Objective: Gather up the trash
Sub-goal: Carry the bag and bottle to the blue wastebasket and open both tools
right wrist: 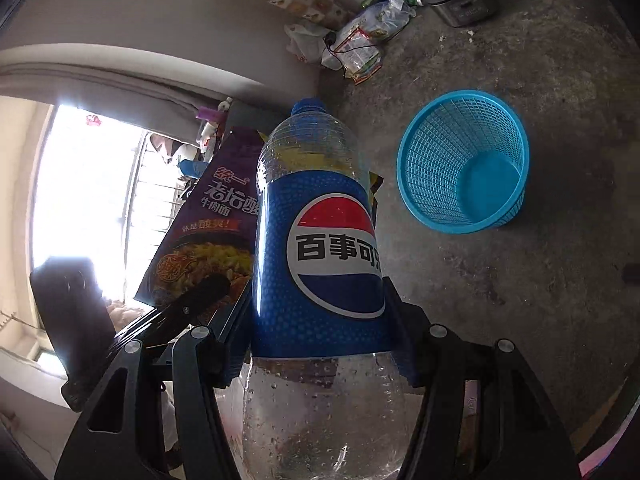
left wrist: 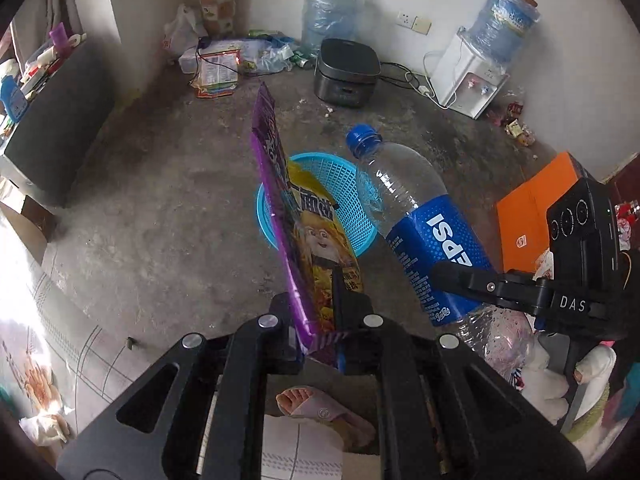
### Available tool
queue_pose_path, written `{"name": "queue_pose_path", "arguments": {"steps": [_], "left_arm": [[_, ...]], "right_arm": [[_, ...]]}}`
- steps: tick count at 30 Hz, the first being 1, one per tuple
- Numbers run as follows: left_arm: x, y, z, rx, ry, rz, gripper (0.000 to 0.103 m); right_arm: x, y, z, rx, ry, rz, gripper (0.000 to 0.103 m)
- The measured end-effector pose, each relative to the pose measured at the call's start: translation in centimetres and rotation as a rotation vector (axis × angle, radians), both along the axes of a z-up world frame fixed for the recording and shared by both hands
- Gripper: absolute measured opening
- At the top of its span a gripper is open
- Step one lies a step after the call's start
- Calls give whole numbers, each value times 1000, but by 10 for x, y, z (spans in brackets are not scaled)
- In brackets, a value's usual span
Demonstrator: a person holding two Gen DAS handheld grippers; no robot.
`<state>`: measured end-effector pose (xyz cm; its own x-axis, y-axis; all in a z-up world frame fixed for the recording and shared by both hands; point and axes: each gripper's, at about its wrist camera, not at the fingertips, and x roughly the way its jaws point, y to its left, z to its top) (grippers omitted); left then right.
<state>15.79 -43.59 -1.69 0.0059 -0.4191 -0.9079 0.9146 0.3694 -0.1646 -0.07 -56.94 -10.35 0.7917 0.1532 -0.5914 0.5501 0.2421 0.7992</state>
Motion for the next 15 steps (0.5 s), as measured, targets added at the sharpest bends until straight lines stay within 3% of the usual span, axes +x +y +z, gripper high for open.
{"name": "queue_pose_path", "arguments": {"steps": [4,6,7,8,11,15], "left_arm": [[15,-62,-62,107,63,-66,12],[23,-89,-89,144,73,-56,24],[28,-99,-99,155,74,-44,44],[33,-113,-107,156,66,-17,57],[48,-133,-118,113,36,75,58],[62,-131,-109,55,69,143,59]], "right_arm": [[4,-37,-57,122,90,-103,59],[10,-55,-84,172,125,-146,59],[15,-65,-98,195,139,-166,60],[19,-73,-112,221,155,-191,60],[31,-97,-149,265,219,-246,66],[43,-111,-183,263,324,-266,70]]}}
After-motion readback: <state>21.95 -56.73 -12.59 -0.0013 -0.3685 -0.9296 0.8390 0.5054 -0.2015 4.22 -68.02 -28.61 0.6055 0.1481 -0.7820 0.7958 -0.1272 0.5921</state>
